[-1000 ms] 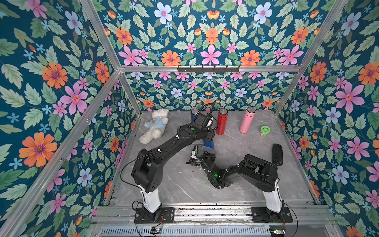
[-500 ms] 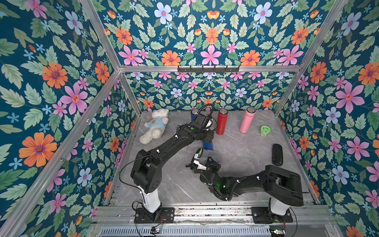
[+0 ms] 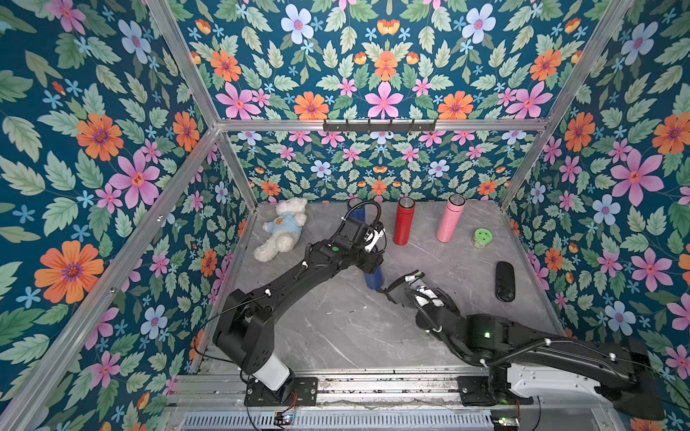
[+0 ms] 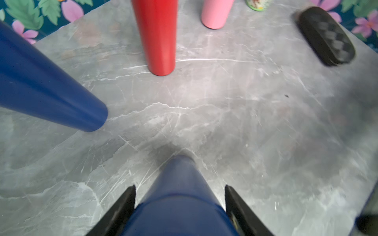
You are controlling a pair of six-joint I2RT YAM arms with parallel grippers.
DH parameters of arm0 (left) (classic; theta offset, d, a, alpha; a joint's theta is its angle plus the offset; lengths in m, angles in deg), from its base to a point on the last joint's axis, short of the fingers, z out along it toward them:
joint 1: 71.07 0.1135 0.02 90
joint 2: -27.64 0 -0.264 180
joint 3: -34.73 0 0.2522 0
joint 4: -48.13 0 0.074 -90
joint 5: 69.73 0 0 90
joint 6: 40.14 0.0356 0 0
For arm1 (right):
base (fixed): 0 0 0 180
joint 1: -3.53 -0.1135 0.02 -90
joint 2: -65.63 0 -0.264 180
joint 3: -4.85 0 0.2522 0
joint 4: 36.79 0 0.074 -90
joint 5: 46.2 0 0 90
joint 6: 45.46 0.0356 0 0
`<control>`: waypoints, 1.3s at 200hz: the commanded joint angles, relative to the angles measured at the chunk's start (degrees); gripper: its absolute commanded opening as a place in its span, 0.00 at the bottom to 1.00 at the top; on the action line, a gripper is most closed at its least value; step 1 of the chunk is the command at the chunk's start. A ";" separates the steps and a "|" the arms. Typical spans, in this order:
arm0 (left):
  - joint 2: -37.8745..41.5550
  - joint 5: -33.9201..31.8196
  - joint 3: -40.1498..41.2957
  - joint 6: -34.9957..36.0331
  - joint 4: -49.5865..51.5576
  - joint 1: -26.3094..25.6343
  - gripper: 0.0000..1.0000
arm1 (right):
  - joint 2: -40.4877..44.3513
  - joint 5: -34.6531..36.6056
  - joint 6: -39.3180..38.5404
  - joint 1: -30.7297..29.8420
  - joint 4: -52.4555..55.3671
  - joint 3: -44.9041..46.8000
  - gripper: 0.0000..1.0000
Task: Wipe the surface of the thermos
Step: Wipe the dirt from the surface of the thermos.
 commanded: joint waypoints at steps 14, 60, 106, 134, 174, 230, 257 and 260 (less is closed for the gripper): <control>5.93 8.53 5.30 11.64 0.48 -0.09 0.00 | 5.57 -26.61 9.07 9.81 -0.46 0.96 0.00; 9.57 13.67 7.16 24.40 2.07 -0.22 0.00 | 0.81 -47.99 13.83 20.96 -12.86 -0.23 0.00; 9.55 18.66 10.93 37.05 0.53 -0.36 0.00 | -5.90 -59.03 17.18 26.67 -22.37 -2.57 0.00; 7.76 21.75 10.14 41.93 0.61 -0.37 0.00 | -8.10 -64.67 19.65 30.58 -26.68 -2.85 0.00; 6.63 27.10 9.37 47.59 -0.10 -0.24 0.00 | -12.33 -69.61 21.11 33.46 -32.06 -2.75 0.00; 6.37 37.53 9.36 47.53 -4.22 2.47 0.00 | -20.04 -72.52 23.97 33.78 -42.14 1.20 0.00; 7.20 40.69 11.14 45.34 -8.59 3.72 0.00 | -25.17 -72.76 25.45 34.06 -49.08 5.39 0.00; 7.33 40.85 11.32 45.14 -8.83 3.80 0.00 | -25.76 -72.85 25.65 34.14 -50.09 5.89 0.00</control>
